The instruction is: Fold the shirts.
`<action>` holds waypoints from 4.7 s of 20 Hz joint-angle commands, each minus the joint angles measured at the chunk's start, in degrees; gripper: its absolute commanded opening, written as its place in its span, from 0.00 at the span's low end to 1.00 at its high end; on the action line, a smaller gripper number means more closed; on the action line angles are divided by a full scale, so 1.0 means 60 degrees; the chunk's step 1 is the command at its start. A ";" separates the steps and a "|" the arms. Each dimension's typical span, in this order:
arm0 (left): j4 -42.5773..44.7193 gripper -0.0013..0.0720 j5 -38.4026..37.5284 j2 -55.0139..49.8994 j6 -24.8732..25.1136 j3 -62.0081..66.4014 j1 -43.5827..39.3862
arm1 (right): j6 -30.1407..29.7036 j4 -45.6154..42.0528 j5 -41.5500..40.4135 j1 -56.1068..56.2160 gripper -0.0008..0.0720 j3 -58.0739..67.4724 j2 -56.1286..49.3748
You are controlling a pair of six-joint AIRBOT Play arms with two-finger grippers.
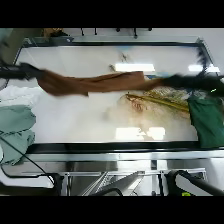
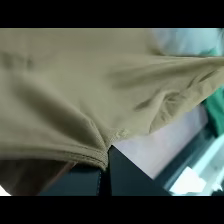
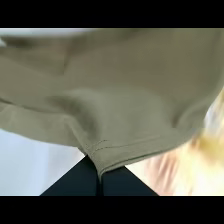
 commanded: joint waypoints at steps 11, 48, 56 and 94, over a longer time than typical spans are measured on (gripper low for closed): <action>-0.2062 0.04 0.2226 0.6601 0.0758 -0.0153 0.3464 | 0.0291 -0.0871 0.0761 -0.1479 0.03 0.6040 0.0976; 0.5078 0.04 0.2448 -0.5665 0.0222 0.1993 -0.2532 | -0.0506 -0.0776 -0.0280 -0.0251 0.03 0.1912 -0.7559; 0.6142 0.66 0.1490 -0.5286 -0.0346 0.2007 -0.2546 | -0.0310 -0.0805 0.0696 -0.0481 0.43 0.1956 -0.6787; 0.4612 0.04 0.2973 0.2375 -0.2925 -1.0739 -0.3220 | -0.1330 -0.0750 0.1180 -0.1399 0.58 -0.5963 -0.3111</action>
